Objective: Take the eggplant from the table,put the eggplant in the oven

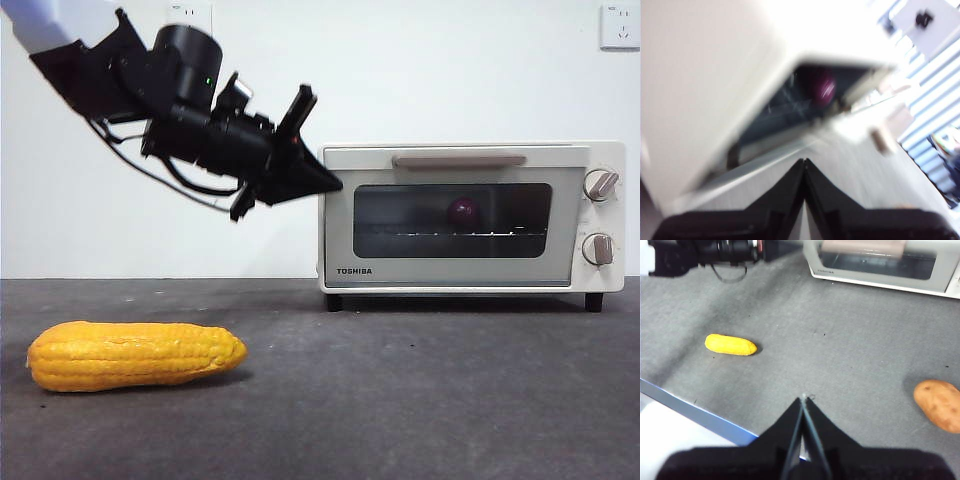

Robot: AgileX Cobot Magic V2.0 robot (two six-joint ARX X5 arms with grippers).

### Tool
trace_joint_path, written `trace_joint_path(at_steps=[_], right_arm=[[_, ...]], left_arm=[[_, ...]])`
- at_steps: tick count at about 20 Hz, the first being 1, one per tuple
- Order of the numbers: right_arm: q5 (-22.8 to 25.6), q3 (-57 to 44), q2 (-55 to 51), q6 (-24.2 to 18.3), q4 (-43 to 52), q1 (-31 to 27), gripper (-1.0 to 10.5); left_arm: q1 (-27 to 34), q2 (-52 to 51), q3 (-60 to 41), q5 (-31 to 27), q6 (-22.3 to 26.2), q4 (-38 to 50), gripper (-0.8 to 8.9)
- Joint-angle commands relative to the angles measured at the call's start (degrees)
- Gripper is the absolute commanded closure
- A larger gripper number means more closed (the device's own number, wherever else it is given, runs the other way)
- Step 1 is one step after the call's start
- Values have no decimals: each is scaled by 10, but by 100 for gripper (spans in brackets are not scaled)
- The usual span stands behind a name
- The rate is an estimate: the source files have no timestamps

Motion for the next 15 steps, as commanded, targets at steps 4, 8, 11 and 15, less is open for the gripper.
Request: trace_joint_path(at_steps=[4, 8, 11, 15], right_arm=[[-2, 0, -1, -5, -10, 1, 958], [-2, 0, -1, -7, -10, 1, 958], [0, 0, -1, -7, -10, 1, 958], [1, 0, -1, -9, -10, 1, 958]], left_arm=[[1, 5, 36, -16, 22, -14, 822], [1, 3, 49, 0, 27, -56, 821], [0, -4, 50, 16, 53, -106, 821], [-11, -53, 50, 10, 132, -205, 821]])
